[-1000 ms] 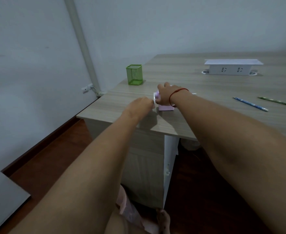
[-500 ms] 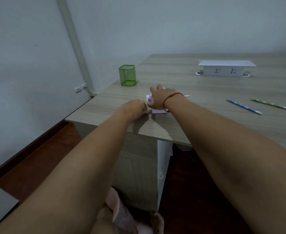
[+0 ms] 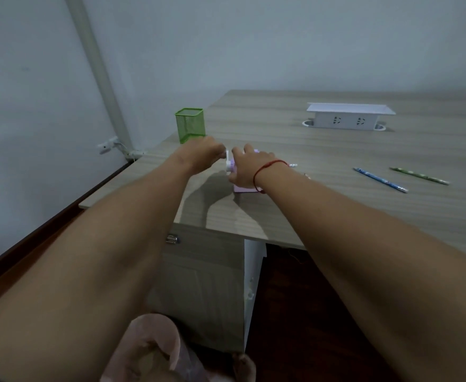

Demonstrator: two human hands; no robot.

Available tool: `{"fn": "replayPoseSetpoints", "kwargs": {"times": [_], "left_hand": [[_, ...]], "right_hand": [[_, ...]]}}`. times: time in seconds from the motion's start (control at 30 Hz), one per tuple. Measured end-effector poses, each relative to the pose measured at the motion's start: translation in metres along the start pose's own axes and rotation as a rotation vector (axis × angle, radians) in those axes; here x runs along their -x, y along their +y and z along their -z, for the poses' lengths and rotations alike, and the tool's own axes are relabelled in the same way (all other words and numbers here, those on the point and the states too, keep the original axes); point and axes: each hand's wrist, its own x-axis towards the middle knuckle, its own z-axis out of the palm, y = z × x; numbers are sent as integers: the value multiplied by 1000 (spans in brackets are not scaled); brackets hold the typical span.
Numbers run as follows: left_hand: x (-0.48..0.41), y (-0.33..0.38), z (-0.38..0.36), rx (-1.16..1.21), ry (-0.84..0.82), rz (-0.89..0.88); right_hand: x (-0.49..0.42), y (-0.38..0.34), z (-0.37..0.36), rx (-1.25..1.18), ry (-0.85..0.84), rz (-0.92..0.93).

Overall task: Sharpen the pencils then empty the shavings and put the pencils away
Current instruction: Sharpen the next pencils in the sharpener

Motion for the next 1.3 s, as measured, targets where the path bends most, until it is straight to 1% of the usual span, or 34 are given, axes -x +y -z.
{"fn": "replayPoseSetpoints", "kwargs": {"times": [0.1, 0.17, 0.27, 0.47, 0.63, 0.87, 1.07, 1.3], "left_hand": [[3, 8, 17, -65, 79, -44], [13, 12, 22, -96, 112, -40], [34, 20, 16, -83, 177, -14], [57, 41, 7, 10, 181, 59], [59, 44, 8, -41, 136, 40], [62, 47, -4, 13, 48, 87], [55, 62, -11, -98, -107, 201], [55, 60, -26, -112, -155, 226]], "right_hand": [[0, 2, 3, -36, -34, -43], [-2, -1, 4, -24, -46, -45], [-2, -5, 6, 0, -57, -43], [2, -7, 4, 17, -41, -53], [1, -6, 4, 25, -53, -44], [-4, -6, 6, 8, -70, -38], [-1, -4, 6, 11, -43, -11], [-1, -2, 3, 35, -7, 31]]}}
